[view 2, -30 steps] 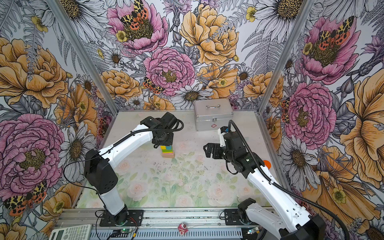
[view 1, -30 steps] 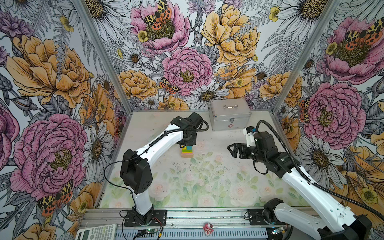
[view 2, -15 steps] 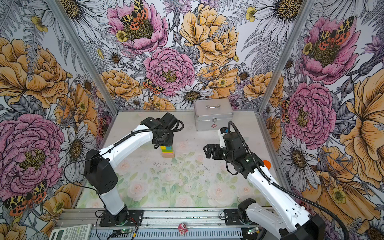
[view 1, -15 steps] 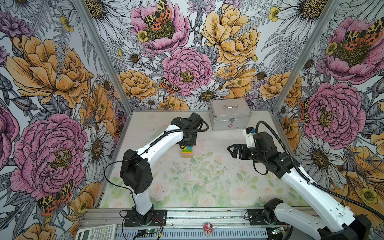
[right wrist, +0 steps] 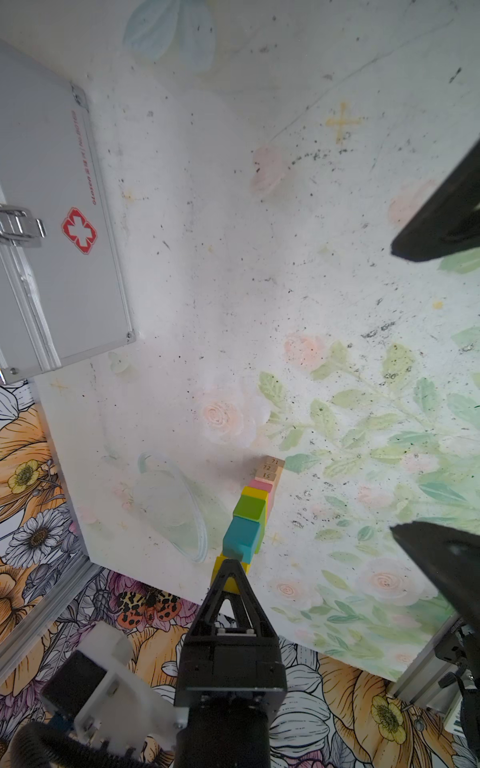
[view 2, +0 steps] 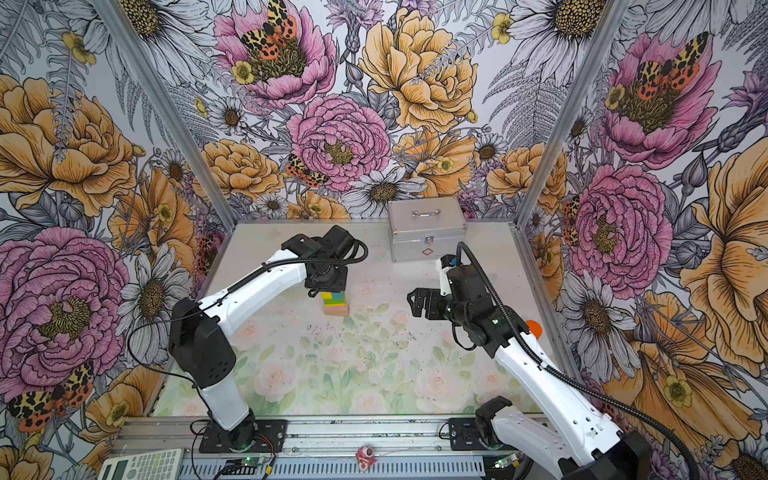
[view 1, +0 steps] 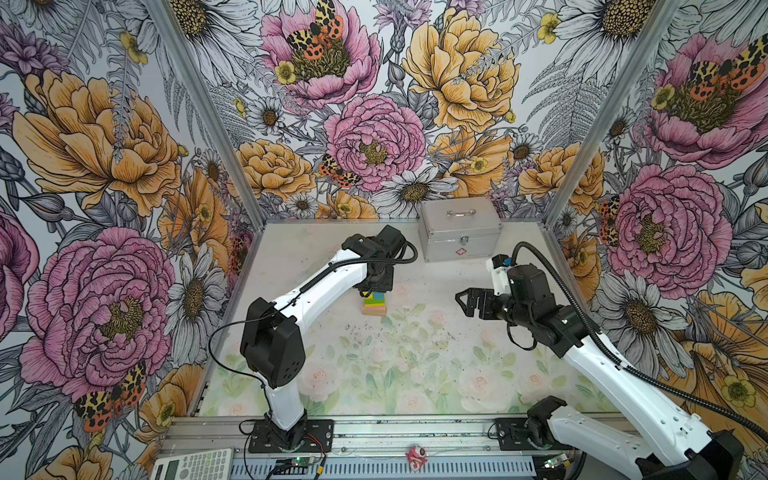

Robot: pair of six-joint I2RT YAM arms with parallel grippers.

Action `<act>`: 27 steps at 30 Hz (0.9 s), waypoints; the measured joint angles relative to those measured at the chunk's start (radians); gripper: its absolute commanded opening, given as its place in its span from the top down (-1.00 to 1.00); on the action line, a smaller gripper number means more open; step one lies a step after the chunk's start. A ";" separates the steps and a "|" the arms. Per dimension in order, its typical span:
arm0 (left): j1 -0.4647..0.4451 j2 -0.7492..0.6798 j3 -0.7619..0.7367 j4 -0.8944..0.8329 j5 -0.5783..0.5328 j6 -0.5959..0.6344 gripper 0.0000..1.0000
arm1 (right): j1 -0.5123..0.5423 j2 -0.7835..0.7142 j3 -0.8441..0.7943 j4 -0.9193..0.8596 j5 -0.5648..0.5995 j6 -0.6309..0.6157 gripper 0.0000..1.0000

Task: Build the wood block tower
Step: 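Lower the small yellow cube onto the stack beside the teal cube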

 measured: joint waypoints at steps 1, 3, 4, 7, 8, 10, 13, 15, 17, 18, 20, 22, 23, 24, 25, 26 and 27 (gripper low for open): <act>0.000 0.000 0.000 0.000 0.000 0.000 0.38 | 0.000 0.000 0.000 0.000 0.000 0.000 -1.00; 0.000 0.000 0.000 0.000 0.000 0.000 0.38 | 0.000 0.000 0.000 0.000 0.000 -0.003 -1.00; 0.000 0.000 0.000 0.000 0.000 0.000 0.38 | 0.000 0.000 0.000 0.000 0.000 -0.005 -1.00; 0.000 0.000 0.000 0.000 0.000 0.000 0.38 | 0.000 0.000 -0.003 0.000 0.000 -0.007 -1.00; 0.000 0.000 0.000 0.000 0.000 0.000 0.38 | 0.000 0.000 -0.005 0.000 0.000 -0.007 -1.00; 0.000 0.000 0.000 0.000 0.000 0.000 0.38 | 0.000 0.000 -0.008 -0.003 0.000 -0.007 -1.00; 0.000 0.000 0.000 0.000 0.001 0.000 0.37 | 0.000 -0.001 -0.011 -0.003 0.000 -0.007 -1.00; 0.000 0.000 0.000 0.000 0.001 0.000 0.37 | 0.000 -0.004 -0.012 -0.003 0.000 -0.007 -1.00; 0.000 0.000 0.000 0.000 0.001 0.000 0.37 | 0.000 -0.005 -0.012 -0.003 0.000 -0.007 -1.00; 0.000 0.000 -0.001 0.000 0.001 0.000 0.37 | 0.000 -0.005 -0.012 -0.003 0.000 -0.007 -1.00; 0.000 0.000 -0.001 0.000 0.001 0.000 0.37 | 0.000 -0.005 -0.012 -0.003 0.000 -0.007 -1.00; 0.000 0.000 -0.001 0.000 0.001 0.000 0.36 | 0.000 -0.005 -0.012 -0.003 0.000 -0.007 -1.00; 0.000 0.000 -0.001 0.000 0.001 0.000 0.34 | 0.000 -0.005 -0.012 -0.003 0.000 -0.007 -1.00; 0.000 0.001 -0.001 0.000 0.001 0.000 0.33 | 0.000 -0.005 -0.012 -0.003 0.000 -0.007 -1.00; 0.000 0.001 -0.001 0.000 0.001 0.000 0.33 | 0.000 -0.005 -0.012 -0.003 0.000 -0.007 -1.00; 0.000 0.002 -0.001 0.000 0.001 0.000 0.34 | 0.000 -0.005 -0.012 -0.003 0.000 -0.007 -1.00; 0.000 0.002 -0.001 0.000 0.001 0.000 0.33 | 0.000 -0.005 -0.012 -0.003 0.000 -0.007 -1.00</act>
